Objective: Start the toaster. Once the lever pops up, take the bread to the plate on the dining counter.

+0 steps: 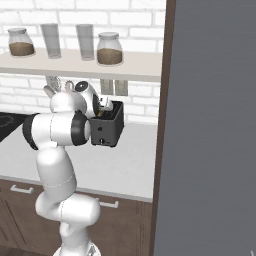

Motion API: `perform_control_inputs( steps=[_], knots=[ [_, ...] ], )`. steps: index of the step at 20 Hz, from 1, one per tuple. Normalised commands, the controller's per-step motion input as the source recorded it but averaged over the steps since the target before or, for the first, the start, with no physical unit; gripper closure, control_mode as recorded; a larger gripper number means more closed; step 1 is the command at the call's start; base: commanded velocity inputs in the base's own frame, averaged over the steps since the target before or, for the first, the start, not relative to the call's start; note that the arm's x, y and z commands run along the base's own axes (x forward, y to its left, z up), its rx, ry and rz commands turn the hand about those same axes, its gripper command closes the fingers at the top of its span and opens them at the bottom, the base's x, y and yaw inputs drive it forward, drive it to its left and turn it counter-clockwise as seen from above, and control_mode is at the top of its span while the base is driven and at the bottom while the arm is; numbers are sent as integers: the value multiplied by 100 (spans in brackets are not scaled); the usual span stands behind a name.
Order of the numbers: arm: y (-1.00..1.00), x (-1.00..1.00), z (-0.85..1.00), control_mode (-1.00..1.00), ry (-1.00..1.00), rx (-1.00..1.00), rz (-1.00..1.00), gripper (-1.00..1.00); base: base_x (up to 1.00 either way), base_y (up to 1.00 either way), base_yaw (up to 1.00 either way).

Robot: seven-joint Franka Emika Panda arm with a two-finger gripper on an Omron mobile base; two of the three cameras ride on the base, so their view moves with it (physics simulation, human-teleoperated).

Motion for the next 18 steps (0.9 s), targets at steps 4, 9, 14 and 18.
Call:
perform_control_inputs(
  steps=[4, 9, 14, 18],
  knots=[
    [0, 0, 0, -100, 0, 0, 0, 100, 0, 0, 0],
    [0, -15, 28, -100, -19, 0, 0, 100, 0, 0, 0],
    [0, -59, 63, -100, -37, 0, 0, 100, 0, 0, 0],
    [0, -100, 33, -100, -30, 0, 0, 100, 0, 0, 0]
  ],
)
